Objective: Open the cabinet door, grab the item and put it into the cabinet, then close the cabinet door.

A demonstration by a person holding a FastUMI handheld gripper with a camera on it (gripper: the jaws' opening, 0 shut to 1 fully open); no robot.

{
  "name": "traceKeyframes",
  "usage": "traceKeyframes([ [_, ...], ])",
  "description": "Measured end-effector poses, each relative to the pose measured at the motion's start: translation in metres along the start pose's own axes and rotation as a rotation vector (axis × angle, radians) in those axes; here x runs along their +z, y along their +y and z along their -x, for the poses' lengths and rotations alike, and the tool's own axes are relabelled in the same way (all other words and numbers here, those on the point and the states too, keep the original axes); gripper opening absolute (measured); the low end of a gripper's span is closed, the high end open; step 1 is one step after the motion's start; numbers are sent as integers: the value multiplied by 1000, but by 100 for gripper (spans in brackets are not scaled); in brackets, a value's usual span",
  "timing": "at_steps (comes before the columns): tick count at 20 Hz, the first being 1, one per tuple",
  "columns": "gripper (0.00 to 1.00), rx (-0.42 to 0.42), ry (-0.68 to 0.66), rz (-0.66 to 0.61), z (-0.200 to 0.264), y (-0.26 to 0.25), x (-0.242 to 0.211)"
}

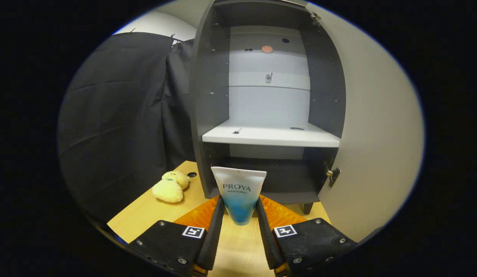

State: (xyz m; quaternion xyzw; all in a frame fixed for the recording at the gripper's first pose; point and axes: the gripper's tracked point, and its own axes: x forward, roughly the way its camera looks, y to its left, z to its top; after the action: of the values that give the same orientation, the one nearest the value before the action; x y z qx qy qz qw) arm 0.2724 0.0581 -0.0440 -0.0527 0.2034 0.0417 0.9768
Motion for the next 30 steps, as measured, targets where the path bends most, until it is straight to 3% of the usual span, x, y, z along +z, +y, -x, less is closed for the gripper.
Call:
traceKeyframes([
  [13,51,19,-145,-74,-33,-6,71],
  [30,53,-30,33,-34,-79,-17,54],
])
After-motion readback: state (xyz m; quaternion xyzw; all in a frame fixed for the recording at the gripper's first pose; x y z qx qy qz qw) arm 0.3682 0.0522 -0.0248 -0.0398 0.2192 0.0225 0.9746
